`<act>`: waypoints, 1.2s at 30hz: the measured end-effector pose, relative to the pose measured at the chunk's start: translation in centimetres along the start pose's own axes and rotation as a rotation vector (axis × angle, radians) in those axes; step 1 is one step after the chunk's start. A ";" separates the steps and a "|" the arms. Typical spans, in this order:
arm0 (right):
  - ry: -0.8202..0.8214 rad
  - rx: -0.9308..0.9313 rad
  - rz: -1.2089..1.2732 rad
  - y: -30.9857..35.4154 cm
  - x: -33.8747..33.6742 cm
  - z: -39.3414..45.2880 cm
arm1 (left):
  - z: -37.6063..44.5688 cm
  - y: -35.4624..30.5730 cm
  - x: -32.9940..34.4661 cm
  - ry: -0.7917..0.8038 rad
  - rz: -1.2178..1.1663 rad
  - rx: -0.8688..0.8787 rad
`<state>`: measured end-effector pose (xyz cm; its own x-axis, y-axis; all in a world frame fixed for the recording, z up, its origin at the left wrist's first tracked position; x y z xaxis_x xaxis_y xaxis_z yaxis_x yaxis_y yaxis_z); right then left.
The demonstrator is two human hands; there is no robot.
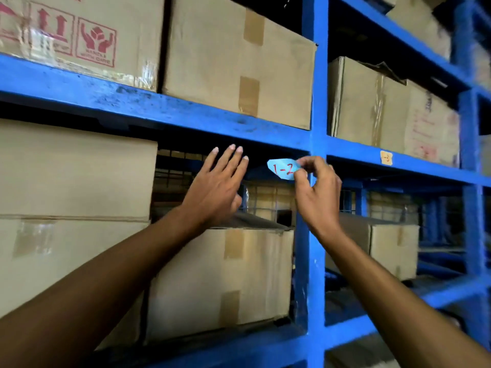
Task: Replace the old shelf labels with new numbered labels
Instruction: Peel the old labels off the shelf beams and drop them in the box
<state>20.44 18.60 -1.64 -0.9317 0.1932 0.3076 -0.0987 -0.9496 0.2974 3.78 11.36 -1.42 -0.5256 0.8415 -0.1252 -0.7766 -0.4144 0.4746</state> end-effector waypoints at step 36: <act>1.124 1.003 -0.608 -35.7 -31.1 -46.1 | -35.4 -44.7 12.1 1.032 -0.279 0.214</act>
<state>36.81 35.14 -63.52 -0.6586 -0.2356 -0.7147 -0.6919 -0.1840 0.6982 19.84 27.80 -54.98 -0.4567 0.1590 -0.8753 -0.8894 -0.1010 0.4458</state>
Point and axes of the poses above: each hand's wrist, its own z-axis towards the middle knuckle, its own x-axis out of the palm, y = z × x, the point moved 3 cm from there along z, towards the middle knuckle, and after that the axes turned 12 degrees about -y, right-handed, at the moved point
